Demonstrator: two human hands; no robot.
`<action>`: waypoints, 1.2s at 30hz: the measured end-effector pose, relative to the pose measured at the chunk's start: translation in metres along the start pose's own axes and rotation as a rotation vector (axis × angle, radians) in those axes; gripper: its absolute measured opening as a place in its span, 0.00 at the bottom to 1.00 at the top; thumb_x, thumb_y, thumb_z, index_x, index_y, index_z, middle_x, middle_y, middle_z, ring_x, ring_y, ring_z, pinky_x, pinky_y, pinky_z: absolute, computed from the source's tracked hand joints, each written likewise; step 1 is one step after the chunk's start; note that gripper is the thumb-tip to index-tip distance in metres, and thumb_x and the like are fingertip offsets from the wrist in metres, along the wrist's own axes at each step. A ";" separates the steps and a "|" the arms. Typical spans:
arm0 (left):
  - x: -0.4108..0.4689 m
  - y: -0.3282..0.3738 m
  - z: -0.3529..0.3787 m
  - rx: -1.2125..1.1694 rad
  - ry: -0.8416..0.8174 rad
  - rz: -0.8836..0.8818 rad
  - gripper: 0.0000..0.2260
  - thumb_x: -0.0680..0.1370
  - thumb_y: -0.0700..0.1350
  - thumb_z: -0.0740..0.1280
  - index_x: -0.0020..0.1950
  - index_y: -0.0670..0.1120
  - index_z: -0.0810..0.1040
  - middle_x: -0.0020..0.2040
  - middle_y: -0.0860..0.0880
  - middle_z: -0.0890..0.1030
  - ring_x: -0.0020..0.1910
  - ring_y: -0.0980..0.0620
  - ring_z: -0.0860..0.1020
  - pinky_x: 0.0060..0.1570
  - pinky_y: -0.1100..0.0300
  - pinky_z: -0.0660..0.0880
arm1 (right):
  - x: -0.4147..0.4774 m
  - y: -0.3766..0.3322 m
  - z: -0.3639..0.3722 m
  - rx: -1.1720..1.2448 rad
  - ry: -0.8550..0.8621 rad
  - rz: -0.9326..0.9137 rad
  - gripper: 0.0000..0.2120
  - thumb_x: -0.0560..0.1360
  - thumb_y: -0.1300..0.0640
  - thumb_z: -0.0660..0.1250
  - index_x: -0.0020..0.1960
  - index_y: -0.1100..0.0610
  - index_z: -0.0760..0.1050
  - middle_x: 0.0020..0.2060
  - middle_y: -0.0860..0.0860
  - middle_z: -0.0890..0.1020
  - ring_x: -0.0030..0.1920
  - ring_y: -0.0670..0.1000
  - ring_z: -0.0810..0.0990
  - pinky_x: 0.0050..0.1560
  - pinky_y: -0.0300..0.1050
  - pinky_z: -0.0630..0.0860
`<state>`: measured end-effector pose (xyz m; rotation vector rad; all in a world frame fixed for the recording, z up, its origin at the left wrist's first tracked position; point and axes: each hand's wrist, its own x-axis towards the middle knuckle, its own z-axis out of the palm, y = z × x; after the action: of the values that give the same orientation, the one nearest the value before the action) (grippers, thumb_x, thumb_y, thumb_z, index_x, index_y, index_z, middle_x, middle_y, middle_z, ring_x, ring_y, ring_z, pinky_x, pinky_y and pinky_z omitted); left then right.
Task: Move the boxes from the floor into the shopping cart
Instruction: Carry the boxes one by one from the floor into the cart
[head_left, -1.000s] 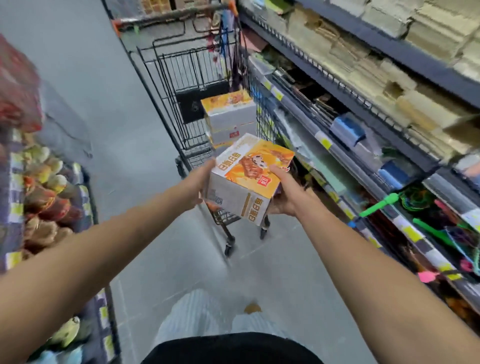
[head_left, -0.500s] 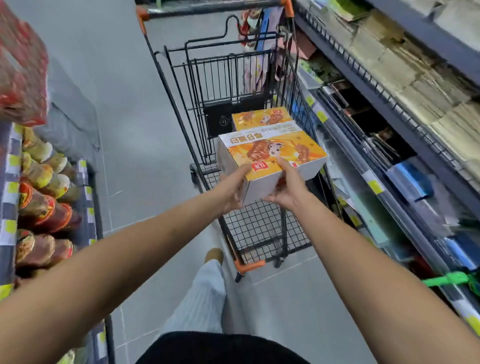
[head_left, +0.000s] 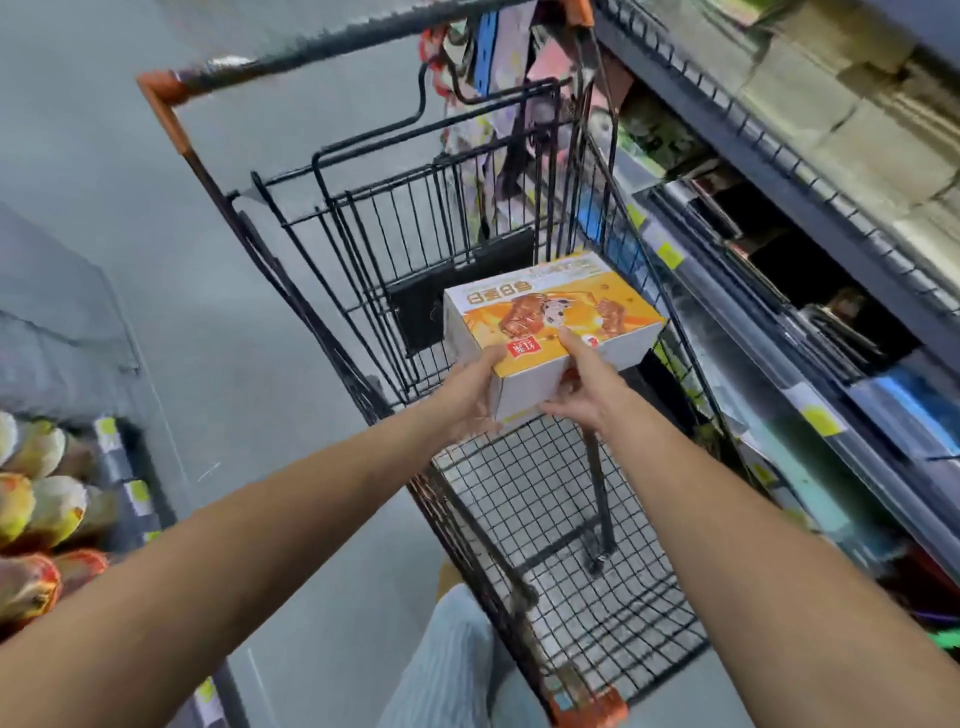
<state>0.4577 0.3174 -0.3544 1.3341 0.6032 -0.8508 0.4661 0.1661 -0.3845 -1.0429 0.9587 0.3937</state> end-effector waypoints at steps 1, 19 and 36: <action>0.009 0.005 -0.002 -0.005 -0.004 -0.017 0.21 0.78 0.56 0.62 0.68 0.48 0.69 0.61 0.45 0.78 0.48 0.49 0.78 0.36 0.55 0.74 | 0.007 -0.003 0.004 -0.024 -0.009 0.009 0.26 0.74 0.48 0.71 0.67 0.56 0.69 0.56 0.55 0.78 0.58 0.56 0.78 0.41 0.60 0.79; 0.056 0.053 0.004 -0.020 0.089 0.032 0.06 0.79 0.45 0.61 0.42 0.47 0.71 0.34 0.50 0.68 0.30 0.54 0.64 0.34 0.59 0.63 | 0.012 -0.047 0.014 -0.014 -0.063 -0.121 0.15 0.82 0.51 0.58 0.67 0.54 0.67 0.74 0.58 0.64 0.71 0.61 0.68 0.64 0.55 0.71; -0.084 -0.088 0.117 0.349 -0.202 0.178 0.19 0.81 0.49 0.57 0.70 0.45 0.69 0.56 0.49 0.77 0.43 0.56 0.74 0.49 0.58 0.69 | -0.167 0.086 -0.166 0.184 0.085 -0.265 0.12 0.81 0.52 0.55 0.64 0.53 0.65 0.55 0.54 0.79 0.52 0.54 0.78 0.40 0.44 0.73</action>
<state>0.3271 0.2164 -0.3201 1.5654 0.1769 -0.9581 0.2359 0.0893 -0.3220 -1.0083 0.8992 0.0413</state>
